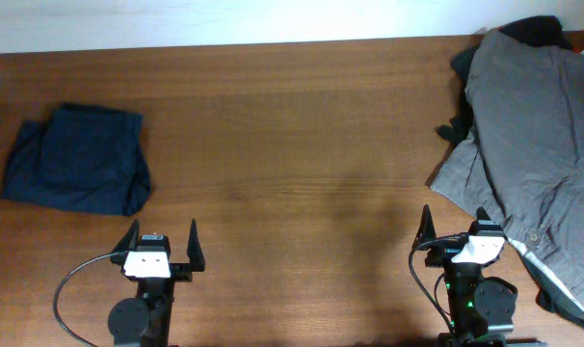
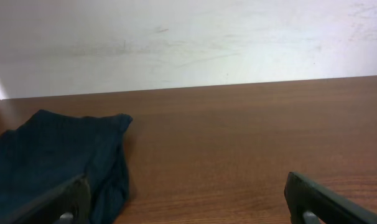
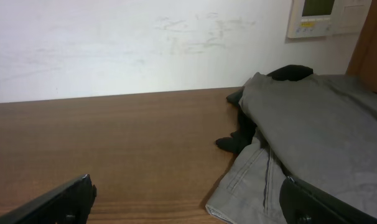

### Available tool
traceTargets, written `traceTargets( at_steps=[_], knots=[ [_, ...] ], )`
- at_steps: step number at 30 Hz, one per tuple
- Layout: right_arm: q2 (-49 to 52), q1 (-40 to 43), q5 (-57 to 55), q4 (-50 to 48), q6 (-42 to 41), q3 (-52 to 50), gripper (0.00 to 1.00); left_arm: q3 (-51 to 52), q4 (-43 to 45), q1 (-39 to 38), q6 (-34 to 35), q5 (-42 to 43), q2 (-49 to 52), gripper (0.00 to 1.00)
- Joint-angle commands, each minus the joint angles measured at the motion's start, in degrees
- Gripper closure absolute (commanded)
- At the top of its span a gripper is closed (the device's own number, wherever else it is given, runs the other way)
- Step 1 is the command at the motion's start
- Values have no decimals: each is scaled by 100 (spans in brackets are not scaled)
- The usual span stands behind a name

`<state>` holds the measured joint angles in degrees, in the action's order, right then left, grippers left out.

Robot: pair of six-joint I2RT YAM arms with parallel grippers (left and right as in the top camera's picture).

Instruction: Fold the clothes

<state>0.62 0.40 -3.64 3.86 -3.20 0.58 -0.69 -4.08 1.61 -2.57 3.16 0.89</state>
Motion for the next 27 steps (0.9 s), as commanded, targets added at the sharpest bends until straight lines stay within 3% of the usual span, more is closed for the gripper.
traceTargets(
  at_steps=[1, 27],
  knots=[
    [-42, 37, -94, 31, -50, -26, 1, 17, -28, -22, 15, 59, -59, 1],
    [-42, 37, -96, 31, -50, -26, 1, 17, -33, -22, 13, -87, -59, 1]
  ],
)
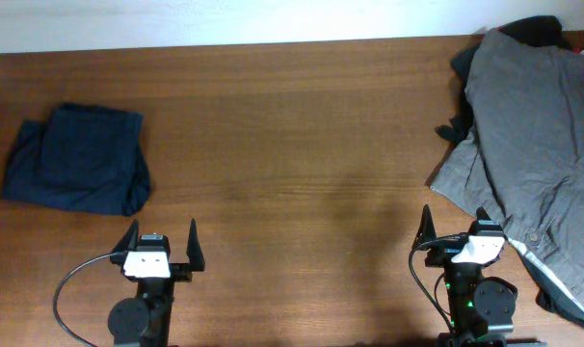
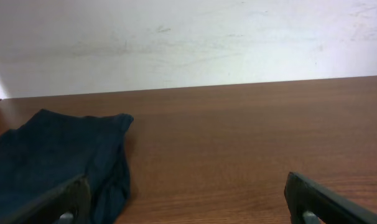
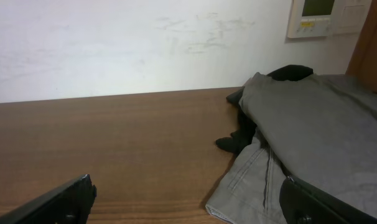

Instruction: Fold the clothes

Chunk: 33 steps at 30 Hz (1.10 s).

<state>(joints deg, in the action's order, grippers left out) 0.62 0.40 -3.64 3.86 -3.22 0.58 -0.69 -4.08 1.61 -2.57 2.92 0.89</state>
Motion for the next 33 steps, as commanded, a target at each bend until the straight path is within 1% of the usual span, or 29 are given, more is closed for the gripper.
traceTargets(
  at_steps=[1, 9, 15, 20, 24, 27, 30, 31, 33],
  knots=[
    [-42, 37, -96, 31, -48, -26, 1, 17, -31, -22, 13, -63, -59, 1],
    [-42, 37, -94, 31, -48, -26, 1, 17, -11, -22, 15, -59, -59, 1],
    [-42, 37, -96, 26, -50, -17, 1, 11, 243, -22, 42, -55, -59, 1],
    [-11, 37, -271, 28, -50, 227, 1, -214, 334, -22, 39, -15, -20, 1],
    [223, 37, -638, 35, -50, 704, 1, -588, 337, -22, 39, 31, 293, 0],
    [621, 37, -896, 101, -50, 1187, 1, -986, 328, -22, 39, 31, 706, 1],
    [1176, 37, -907, 313, -50, 1707, 1, -1429, 313, -22, 37, 28, 1279, 1],
    [1633, 37, -909, 525, -50, 2087, 1, -1725, 295, -22, 37, 31, 1694, 1],
    [2120, 37, -907, 743, -50, 2479, 1, -2096, 170, -22, 37, 33, 2197, 1]
  ],
)
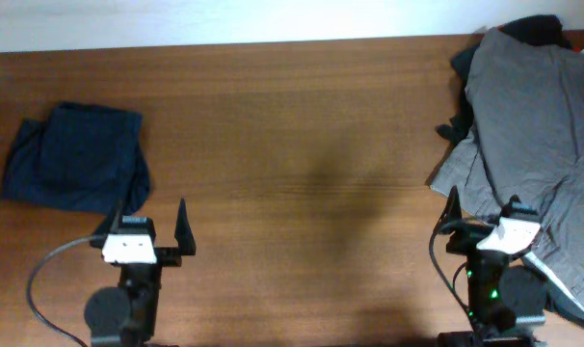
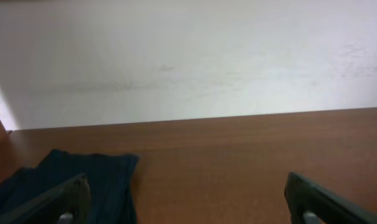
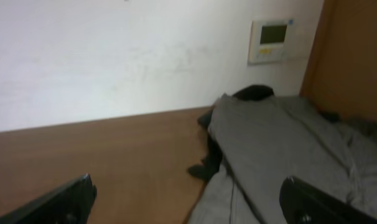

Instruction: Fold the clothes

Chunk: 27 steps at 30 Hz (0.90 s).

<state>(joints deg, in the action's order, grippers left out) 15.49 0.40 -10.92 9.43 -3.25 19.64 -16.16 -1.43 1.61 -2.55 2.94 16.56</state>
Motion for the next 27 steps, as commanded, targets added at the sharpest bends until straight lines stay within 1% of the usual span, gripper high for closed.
traceTargets(
  at_steps=[1, 3, 8, 9, 12, 13, 15, 20, 24, 26, 27],
  knots=[
    [1056, 37, -179, 376, -46, 903, 1, -802, -236, -22, 33, 28, 957, 1],
    [1777, 37, -177, 675, -48, 1443, 1, -1355, -647, -22, 33, 31, 1652, 1],
    [3244, 37, -173, 1196, -46, 2382, 1, -2426, -1528, -22, 20, 136, 2990, 1],
    [3788, 37, -175, 1390, -46, 2686, 1, -2780, -1797, -22, -90, 452, 3464, 1],
    [4854, 37, -175, 1486, -46, 3088, 1, -3403, -2201, -22, -234, 1250, 4428, 1],
    [5289, 37, -173, 1440, -46, 3191, 1, -3547, -2304, -22, -229, 1274, 4686, 1],
    [5827, 37, -155, 1394, -48, 3263, 1, -3766, -2417, -9, -227, 1215, 5219, 1],
    [6926, 44, -162, 1327, -48, 3268, 1, -3790, -2435, -7, -227, 1235, 5702, 1],
    [7525, 48, -350, 1163, -103, 3268, 1, -3790, -2411, -7, -229, 1231, 5759, 1],
    [7770, 48, -682, 1086, -400, 3268, 1, -3790, -2389, -7, -227, 1231, 5759, 1],
    [8035, 48, -990, 1027, -680, 3268, 1, -3790, -2389, -7, -227, 1231, 5759, 1]
  ],
)
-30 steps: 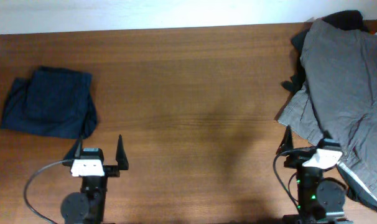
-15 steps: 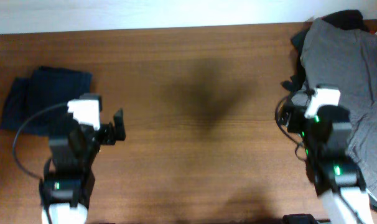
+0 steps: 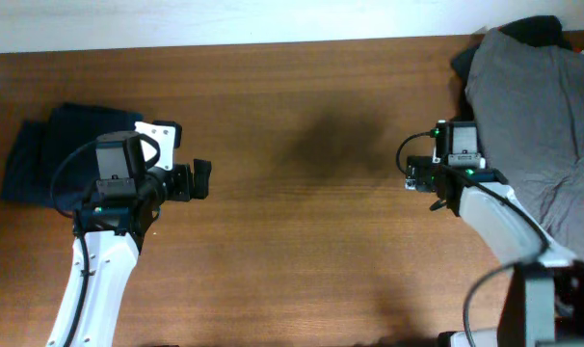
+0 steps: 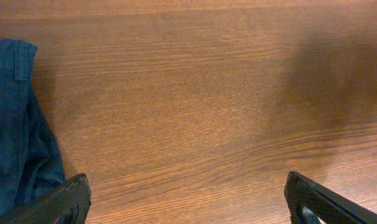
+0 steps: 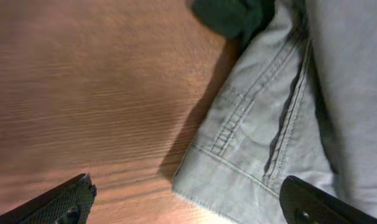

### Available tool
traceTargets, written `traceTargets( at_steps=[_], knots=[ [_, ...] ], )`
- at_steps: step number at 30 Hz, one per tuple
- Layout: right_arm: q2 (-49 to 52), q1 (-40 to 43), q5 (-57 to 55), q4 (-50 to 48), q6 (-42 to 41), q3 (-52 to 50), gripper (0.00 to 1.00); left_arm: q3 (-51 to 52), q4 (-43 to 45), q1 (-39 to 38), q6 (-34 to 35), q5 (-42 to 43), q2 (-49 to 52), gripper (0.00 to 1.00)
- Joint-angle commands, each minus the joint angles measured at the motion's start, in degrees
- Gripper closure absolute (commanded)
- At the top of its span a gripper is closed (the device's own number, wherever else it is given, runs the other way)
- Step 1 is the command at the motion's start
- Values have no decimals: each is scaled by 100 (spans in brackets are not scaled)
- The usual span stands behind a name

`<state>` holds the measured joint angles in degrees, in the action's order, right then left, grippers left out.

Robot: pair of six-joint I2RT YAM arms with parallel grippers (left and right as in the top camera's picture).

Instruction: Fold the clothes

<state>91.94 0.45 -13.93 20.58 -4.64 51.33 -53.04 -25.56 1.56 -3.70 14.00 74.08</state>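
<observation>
A crumpled grey garment (image 3: 533, 125) lies at the table's right end, over a black piece (image 3: 535, 29). A folded navy garment (image 3: 41, 149) lies at the left end. My right gripper (image 3: 422, 175) stands open over the grey garment's left hem corner (image 5: 263, 149), with its fingers (image 5: 67, 200) pointing down and nothing between them. My left gripper (image 3: 188, 181) hangs open over bare wood just right of the navy garment (image 4: 11, 130). Its fingers (image 4: 67, 202) are wide apart and empty.
Brown wooden table (image 3: 302, 241) with a white wall along its far edge. A dark green-black cloth (image 5: 229, 15) shows beside the grey hem. A cable loops from the left arm (image 3: 90, 260).
Both arms have moved from near the table's front edge to its middle band. The wrist cameras now look down at the wood and cloth instead of toward the wall. Both grippers stay open.
At the two oldest moments both arms sat still at the front edge, open, facing the wall. Then both had lifted slightly, the left shifted left and the right shifted right. Now the left hangs beside the navy garment and the right over the grey hem.
</observation>
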Motion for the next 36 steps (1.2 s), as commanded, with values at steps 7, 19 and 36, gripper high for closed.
traceTargets(
  at_steps=[7, 19, 36],
  knots=[
    [1360, 153, -951, -367, -1318, 98, 2, -103, 22, -2, -111, 125, 7, 1],
    [852, 413, -946, 76, -1530, 365, 94, -103, 63, -2, -114, 125, 7, 1],
    [-1449, -1915, -428, 1878, 739, 2487, 96, -103, 149, -2, -111, 125, 7, 1]
  ],
)
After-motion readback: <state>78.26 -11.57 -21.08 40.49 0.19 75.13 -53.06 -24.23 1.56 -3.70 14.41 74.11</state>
